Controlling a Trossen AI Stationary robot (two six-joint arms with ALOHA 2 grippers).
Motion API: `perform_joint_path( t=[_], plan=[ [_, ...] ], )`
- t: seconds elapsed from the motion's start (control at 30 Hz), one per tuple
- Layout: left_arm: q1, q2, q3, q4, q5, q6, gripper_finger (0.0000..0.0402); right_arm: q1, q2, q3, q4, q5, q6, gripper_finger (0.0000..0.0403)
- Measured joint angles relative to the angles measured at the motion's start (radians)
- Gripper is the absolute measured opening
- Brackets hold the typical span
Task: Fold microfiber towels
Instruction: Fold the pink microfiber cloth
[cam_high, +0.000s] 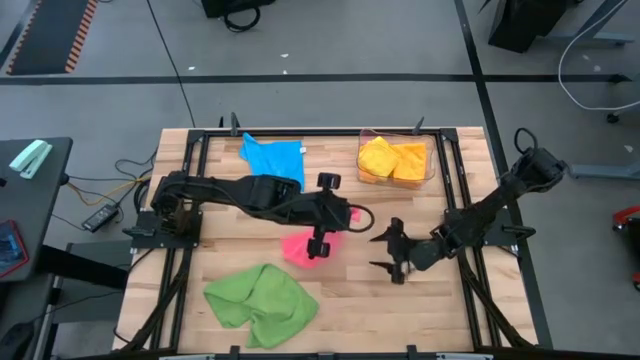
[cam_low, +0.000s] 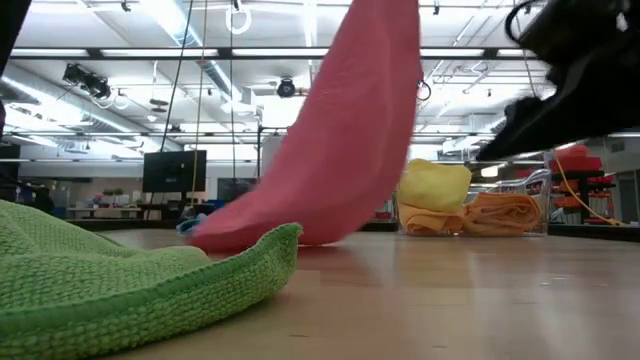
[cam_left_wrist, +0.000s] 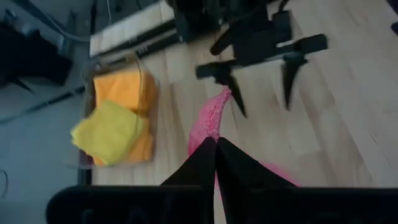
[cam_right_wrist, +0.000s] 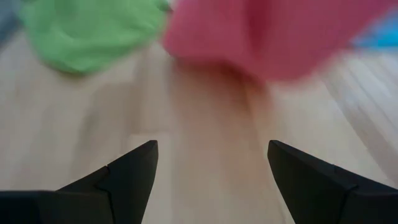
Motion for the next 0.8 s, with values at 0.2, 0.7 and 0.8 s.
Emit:
perform_joint_path(
  t=[0.2,0.7,0.8],
  plan=[
    [0.0,-0.001,0.028,0.105,0.0,0.079,0.0006,0.029,0.0,-0.024,0.232,0.035,-0.222,0.0312],
    [0.017,0.0,0.027,0.296,-0.191,0.211,0.0006,-0.103,0.0,-0.023,0.425,-0.245,-0.387,0.0312],
    [0.038,0.0,0.027,0.319,-0.192,0.175,0.001,-0.108,0.0,-0.002,0.427,-0.244,-0.389,0.0312]
  ],
)
